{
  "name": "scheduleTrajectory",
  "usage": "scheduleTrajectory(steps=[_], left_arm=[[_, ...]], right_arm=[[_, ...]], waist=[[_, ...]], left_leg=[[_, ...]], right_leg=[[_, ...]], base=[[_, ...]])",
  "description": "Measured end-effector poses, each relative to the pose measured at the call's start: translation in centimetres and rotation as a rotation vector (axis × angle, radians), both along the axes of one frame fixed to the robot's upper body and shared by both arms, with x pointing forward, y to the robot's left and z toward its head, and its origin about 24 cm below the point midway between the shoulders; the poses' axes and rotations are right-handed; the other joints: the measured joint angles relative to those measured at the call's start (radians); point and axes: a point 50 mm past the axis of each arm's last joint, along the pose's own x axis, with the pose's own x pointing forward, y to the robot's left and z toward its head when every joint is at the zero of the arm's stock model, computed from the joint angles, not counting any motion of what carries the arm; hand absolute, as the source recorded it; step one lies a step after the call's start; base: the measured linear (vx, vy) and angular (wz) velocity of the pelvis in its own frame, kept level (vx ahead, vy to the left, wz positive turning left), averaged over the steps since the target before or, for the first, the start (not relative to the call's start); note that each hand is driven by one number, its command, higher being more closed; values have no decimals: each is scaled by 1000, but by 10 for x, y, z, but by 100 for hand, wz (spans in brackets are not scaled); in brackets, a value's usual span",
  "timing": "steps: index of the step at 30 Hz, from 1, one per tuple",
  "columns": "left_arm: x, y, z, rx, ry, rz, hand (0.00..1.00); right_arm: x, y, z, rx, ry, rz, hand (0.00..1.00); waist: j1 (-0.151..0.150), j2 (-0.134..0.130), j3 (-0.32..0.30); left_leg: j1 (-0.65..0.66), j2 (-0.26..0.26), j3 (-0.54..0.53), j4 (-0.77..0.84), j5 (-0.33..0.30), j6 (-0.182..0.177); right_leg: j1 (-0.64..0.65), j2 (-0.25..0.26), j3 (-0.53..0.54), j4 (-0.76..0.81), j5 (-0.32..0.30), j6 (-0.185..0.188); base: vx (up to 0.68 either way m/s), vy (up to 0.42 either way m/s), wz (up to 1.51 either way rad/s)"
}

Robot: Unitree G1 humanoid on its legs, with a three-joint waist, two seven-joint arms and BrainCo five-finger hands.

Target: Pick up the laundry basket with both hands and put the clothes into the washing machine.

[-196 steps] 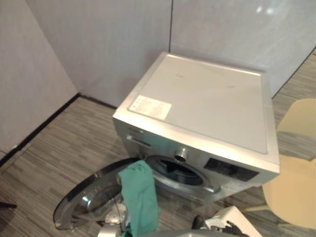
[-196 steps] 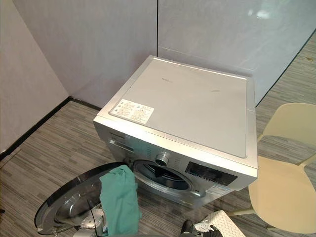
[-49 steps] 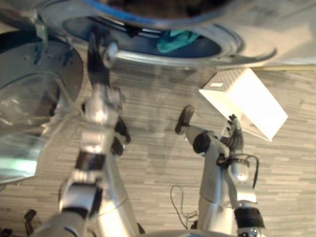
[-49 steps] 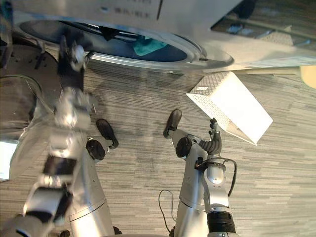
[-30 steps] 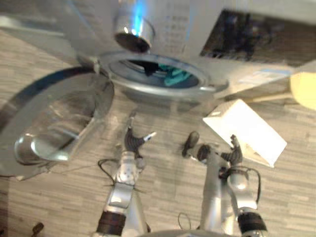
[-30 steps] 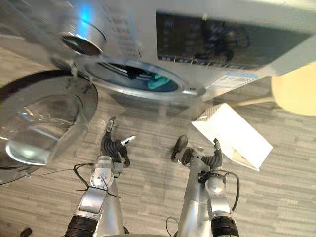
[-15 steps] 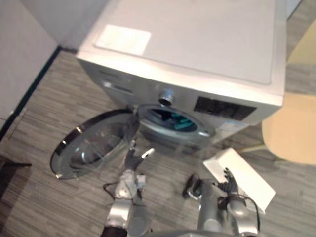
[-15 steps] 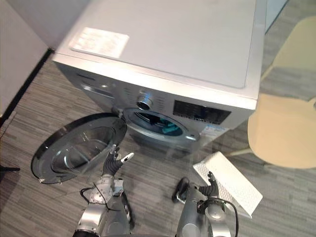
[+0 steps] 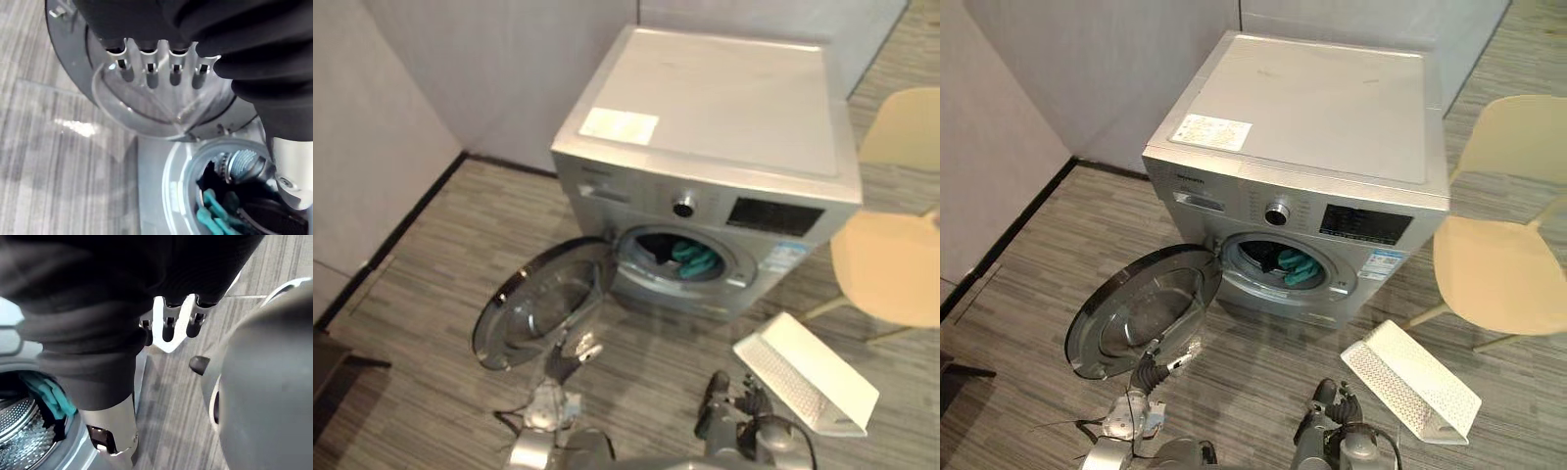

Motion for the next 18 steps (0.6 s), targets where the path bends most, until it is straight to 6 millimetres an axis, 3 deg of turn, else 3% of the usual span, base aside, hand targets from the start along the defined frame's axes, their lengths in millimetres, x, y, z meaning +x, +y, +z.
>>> scheduleTrajectory(steps=[1,2,3,5,6,7,8,9,10,11,13,18], left_arm=[[-4,4,-2,-5,13,22,0],[-8,6,-4,-12,22,40,0],[-12,13,-6,-20,36,78,0],[-15,4,-13,-70,69,101,0],[-16,1,-15,-98,73,122,0],[-15,5,-15,-96,70,128,0],[-12,3,-15,-102,70,129,0],[-14,-4,-18,-133,89,136,0],[-16,-7,-20,-145,96,142,0],[-16,-6,-20,-144,99,144,0],[-17,-6,-22,-141,109,142,0],[-20,-6,-27,-139,134,135,0]], right_arm=[[-9,0,-5,5,34,-4,0],[-14,2,-8,10,53,-6,0],[-23,4,-12,20,84,-10,0],[-28,-1,-15,7,111,-6,0],[-25,-8,-13,-5,104,-15,0],[-33,-8,-17,-6,131,-18,0],[-37,-9,-20,-3,156,-18,0],[-42,-16,-22,-17,193,-12,0],[-39,-20,-21,-27,200,7,0],[-40,-20,-22,-27,209,13,0],[-39,-18,-24,-19,218,18,0],[-26,-13,-22,-8,196,21,0]], waist=[[-5,-11,-5],[-4,-28,-18],[-3,-69,-43],[20,-22,-67],[19,-6,-81],[15,-46,-89],[17,-45,-88],[39,-4,-105],[53,20,-114],[55,28,-115],[46,18,-108],[55,20,-82]], left_leg=[[27,-7,-4,-16,9,-10],[32,-11,-5,-18,11,-14],[37,-35,-22,-25,13,-25],[18,-22,-65,-93,33,-11],[3,-8,-59,-133,90,-15],[5,-57,-75,-161,126,-21],[-6,-64,-79,-155,132,-23],[-45,-36,-102,-159,153,-13],[-55,-20,-107,-180,190,-1],[-53,-17,-108,-194,215,-7],[-45,-32,-144,-251,303,-11],[-73,-27,-147,-276,383,-14]], right_leg=[[15,2,32,153,-110,12],[25,2,45,184,-153,17],[64,19,59,119,-199,34],[112,102,60,-83,-154,23],[87,96,66,39,-204,6],[127,72,98,27,-289,78],[134,81,102,-11,-293,43],[152,133,82,-115,-230,38],[173,166,76,-210,-174,30],[190,174,66,-247,-154,30],[265,180,11,-368,-88,17],[320,190,-76,-459,-32,-9]], base=[[-111,-59,15],[-67,-130,12],[-63,-140,-1],[-83,-102,-17],[-97,-78,21],[-66,-114,34],[-63,-98,32],[-33,-69,-10],[-40,-20,-11],[-36,-33,12],[-61,-37,59],[-119,9,51]])
